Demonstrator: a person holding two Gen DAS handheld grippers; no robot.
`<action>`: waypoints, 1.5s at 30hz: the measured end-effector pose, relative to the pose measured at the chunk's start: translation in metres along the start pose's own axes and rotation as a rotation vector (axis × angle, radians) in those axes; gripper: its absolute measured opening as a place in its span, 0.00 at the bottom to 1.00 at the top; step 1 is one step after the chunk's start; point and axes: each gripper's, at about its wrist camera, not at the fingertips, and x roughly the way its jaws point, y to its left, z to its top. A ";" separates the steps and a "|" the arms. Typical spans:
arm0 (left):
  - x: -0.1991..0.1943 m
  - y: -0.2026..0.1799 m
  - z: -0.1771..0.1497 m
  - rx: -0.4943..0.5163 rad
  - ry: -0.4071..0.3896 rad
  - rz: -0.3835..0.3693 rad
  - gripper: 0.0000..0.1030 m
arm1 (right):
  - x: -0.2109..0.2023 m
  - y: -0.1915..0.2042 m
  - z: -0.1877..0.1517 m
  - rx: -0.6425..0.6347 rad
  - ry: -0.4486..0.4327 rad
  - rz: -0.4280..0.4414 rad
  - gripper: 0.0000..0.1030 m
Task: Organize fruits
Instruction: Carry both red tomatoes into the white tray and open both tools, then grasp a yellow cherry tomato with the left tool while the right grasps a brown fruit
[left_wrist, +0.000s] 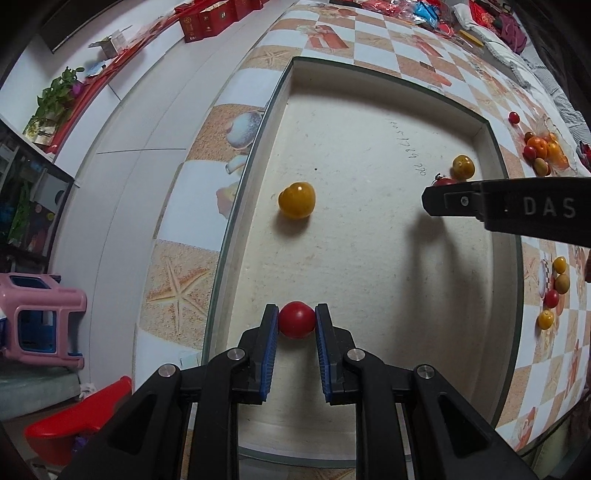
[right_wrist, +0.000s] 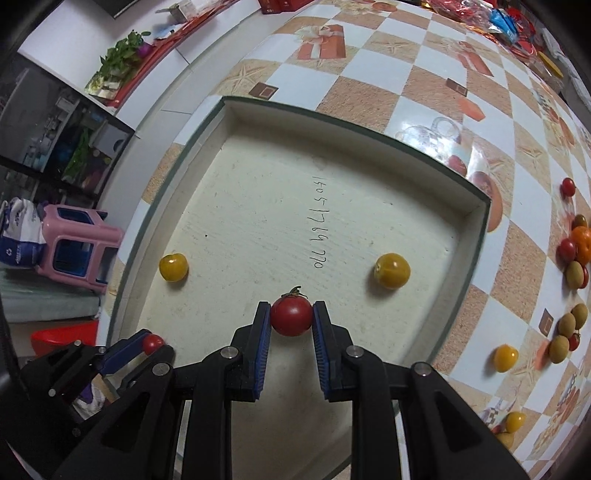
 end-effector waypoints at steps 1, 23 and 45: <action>0.000 0.000 0.000 0.002 -0.002 0.005 0.20 | 0.002 0.001 0.001 -0.006 0.005 -0.011 0.24; -0.010 -0.009 -0.007 0.033 0.005 0.059 0.67 | -0.032 -0.015 -0.001 0.007 -0.064 -0.019 0.86; -0.058 -0.147 0.036 0.309 -0.112 -0.040 0.67 | -0.087 -0.180 -0.096 0.428 -0.121 -0.114 0.86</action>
